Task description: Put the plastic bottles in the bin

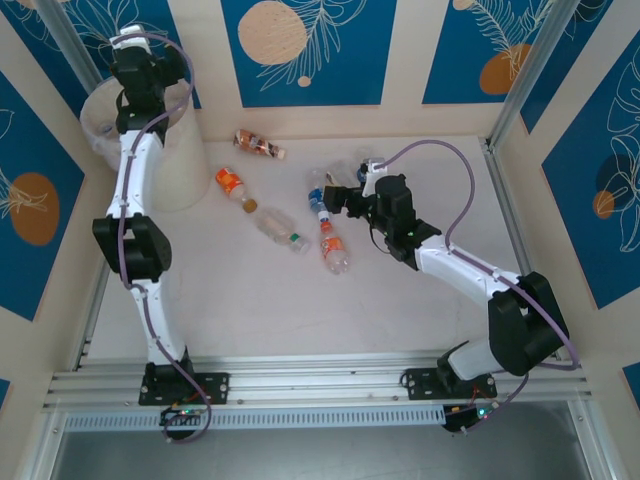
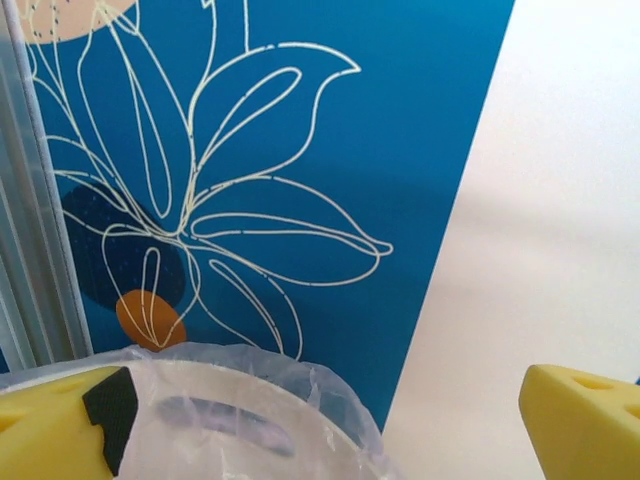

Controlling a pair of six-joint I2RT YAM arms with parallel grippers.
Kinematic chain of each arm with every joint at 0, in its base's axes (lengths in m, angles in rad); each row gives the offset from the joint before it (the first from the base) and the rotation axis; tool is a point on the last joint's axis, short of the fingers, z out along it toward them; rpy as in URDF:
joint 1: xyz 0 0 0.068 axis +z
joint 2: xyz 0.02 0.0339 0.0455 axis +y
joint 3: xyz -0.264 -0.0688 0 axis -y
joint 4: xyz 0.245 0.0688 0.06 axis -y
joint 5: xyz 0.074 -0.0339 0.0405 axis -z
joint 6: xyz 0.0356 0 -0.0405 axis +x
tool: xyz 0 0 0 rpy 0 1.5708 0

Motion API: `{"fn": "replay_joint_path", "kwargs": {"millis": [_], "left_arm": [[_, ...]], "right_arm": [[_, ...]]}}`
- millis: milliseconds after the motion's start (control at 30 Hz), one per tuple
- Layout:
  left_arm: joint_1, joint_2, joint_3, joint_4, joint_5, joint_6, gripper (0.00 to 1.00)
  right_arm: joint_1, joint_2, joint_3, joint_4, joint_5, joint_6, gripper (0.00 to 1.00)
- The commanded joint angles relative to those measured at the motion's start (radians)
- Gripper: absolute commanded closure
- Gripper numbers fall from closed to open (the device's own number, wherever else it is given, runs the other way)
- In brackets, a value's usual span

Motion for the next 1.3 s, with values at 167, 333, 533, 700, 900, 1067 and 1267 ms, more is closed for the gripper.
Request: {"fn": "replay_joint_path", "kwargs": {"millis": [167,333,533,700,900,1067,1267], "left_arm": [[0.014,-0.138,0.052,-0.235,0.175,-0.171,0.00],[-0.007,-0.171,0.050,-0.348,0.217,-0.272,0.00],[-0.101,-0.265,-0.093,-0.364,0.216,-0.249,0.00],[-0.169,-0.376,-0.279,-0.299,0.230,-0.269,0.00],[-0.224,-0.492,-0.566,-0.048,0.197,-0.425,0.00],[-0.285,-0.576,-0.773,0.090,0.160,-0.498,0.00],[-0.341,-0.606,-0.835,-0.019,0.200,-0.499,0.00]], "right_arm": [[-0.015,-0.020,0.006,-0.064,0.053,0.040,0.00],[-0.047,0.003,0.027,-0.197,0.039,0.102,0.00],[-0.054,0.003,0.020,-0.461,0.009,0.167,0.01],[-0.033,0.044,-0.015,-0.509,-0.072,0.178,0.01],[0.024,0.143,0.025,-0.481,-0.130,0.188,0.01],[0.083,0.253,0.094,-0.531,-0.074,0.158,0.06],[0.137,0.351,0.179,-0.603,-0.006,0.120,0.11]]}}
